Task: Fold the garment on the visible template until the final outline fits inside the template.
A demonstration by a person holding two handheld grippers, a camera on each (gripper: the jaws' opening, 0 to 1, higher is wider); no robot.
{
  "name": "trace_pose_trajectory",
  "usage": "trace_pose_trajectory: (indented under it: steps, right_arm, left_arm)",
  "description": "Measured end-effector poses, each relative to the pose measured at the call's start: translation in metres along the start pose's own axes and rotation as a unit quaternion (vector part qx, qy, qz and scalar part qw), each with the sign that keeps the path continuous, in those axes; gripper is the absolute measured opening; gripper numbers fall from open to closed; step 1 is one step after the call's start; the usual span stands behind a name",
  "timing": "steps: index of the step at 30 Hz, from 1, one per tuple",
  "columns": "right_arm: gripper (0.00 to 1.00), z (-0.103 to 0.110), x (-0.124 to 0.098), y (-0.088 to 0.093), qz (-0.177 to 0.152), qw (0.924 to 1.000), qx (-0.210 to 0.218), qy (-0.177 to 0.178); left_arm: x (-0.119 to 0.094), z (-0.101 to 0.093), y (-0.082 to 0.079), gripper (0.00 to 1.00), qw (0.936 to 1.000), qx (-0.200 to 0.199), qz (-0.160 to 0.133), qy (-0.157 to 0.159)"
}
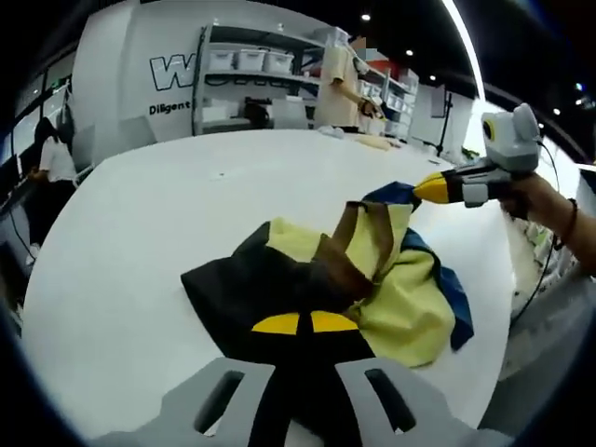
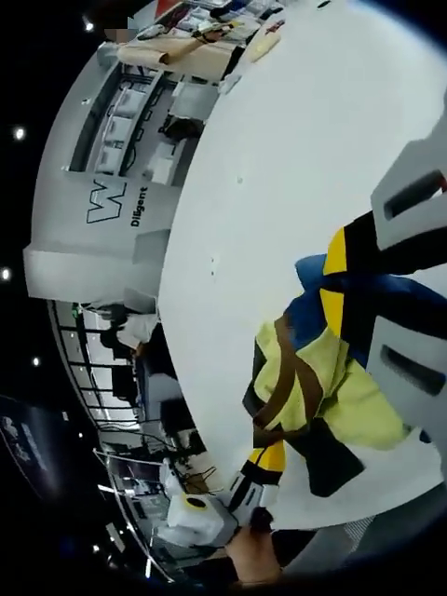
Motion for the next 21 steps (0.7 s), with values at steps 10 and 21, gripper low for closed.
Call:
trace_pose_trajectory:
  steps: [10, 21]
  right_arm:
    - [0.0, -0.001, -0.015, -0.016, -0.021, 0.9997, 0.007, 0.002]
    - [0.0, 0.001, -0.04, -0.036, -0.045, 0.9989, -0.012, 0.004]
  left_arm:
    - [-0.025, 0.007, -0.015, 0.0, 0.9996, 0.012, -0.012, -0.021]
    - [-0.052, -0.001, -0.044, 0.0, 0.9982, 0.042, -0.03, -0.03]
Point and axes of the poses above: the point that each gripper's makers call its tool centre point, and the gripper's own axes: x roughly forward along the fingers, z roughly to its left, y roughly out of its underside, the point moved 2 cm from there along -x, roughly backward along the fingers, and after that the axes turned 1 degree about x, right-handed, at the moved point
